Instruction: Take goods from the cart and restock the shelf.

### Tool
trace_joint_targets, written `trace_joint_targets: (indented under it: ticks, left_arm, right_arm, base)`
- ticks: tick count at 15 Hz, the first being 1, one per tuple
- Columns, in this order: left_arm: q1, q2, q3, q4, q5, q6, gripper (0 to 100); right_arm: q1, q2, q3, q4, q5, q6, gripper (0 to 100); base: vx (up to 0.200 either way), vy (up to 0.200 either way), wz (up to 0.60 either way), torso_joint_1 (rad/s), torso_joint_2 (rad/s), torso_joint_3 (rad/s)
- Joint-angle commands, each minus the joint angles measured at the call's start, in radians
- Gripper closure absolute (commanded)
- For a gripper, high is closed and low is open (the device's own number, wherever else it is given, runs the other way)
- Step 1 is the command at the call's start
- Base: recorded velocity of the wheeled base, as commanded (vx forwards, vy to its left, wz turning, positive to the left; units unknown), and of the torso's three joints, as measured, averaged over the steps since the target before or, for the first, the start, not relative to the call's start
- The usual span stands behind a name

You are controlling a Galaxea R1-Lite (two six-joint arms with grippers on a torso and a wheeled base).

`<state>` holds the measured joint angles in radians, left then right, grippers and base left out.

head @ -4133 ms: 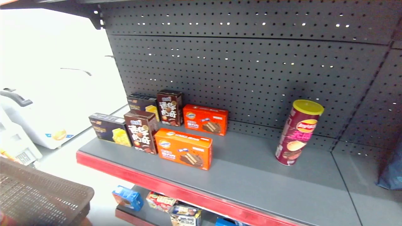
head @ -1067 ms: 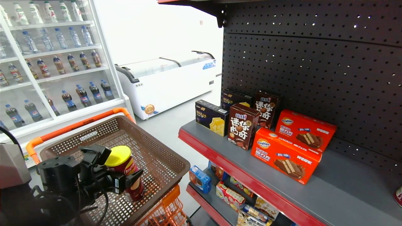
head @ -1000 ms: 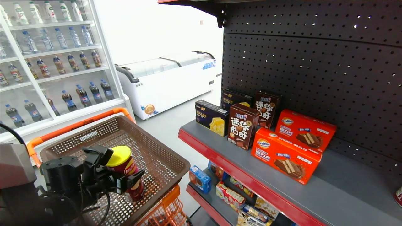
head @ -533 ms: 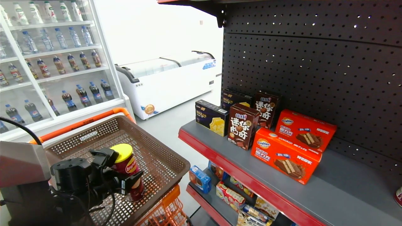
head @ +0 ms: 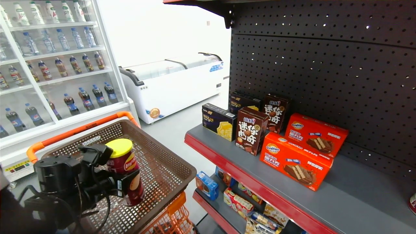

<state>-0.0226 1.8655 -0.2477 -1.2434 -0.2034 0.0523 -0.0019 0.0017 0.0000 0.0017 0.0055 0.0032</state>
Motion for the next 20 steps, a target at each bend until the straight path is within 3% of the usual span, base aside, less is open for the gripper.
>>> trace_joint_targets:
  ticks: [1,2,5,9,11,16,20]
  left_arm:
    - [0.004,-0.396,-0.076,0.341,0.009,-0.031,100]
    - [0.01,-0.52,-0.097,0.499,0.01,-0.031,100]
    - [0.009,-0.79,-0.111,0.829,0.009,-0.029,100]
    - [0.009,-1.126,-0.07,1.079,-0.001,-0.031,100]
    - [0.001,-1.255,-0.033,1.131,0.002,-0.023,100]
    - [-0.004,-1.523,0.079,1.147,-0.001,-0.031,100]
    - [-0.016,-1.652,0.084,1.2,-0.007,-0.032,100]
  right_arm:
    - [0.0,0.001,0.0,0.0,0.001,0.0,0]
    - [0.0,0.001,0.0,0.0,0.001,0.0,0]
    - [0.0,0.001,0.0,0.0,0.001,0.0,0]
    - [0.0,0.001,0.0,0.0,0.001,0.0,0]
    - [0.0,0.001,0.0,0.0,0.001,0.0,0]
    - [0.0,0.001,0.0,0.0,0.001,0.0,0]
    - [0.0,0.001,0.0,0.0,0.004,0.0,0]
  base:
    - [0.0,0.0,0.0,0.0,0.0,0.0]
    - [0.0,0.0,0.0,0.0,0.0,0.0]
    - [0.0,0.0,0.0,0.0,0.0,0.0]
    - [0.0,0.0,0.0,0.0,0.0,0.0]
    - [0.0,0.0,0.0,0.0,0.0,0.0]
    - [0.0,0.0,0.0,0.0,0.0,0.0]
    - [0.0,0.0,0.0,0.0,0.0,0.0]
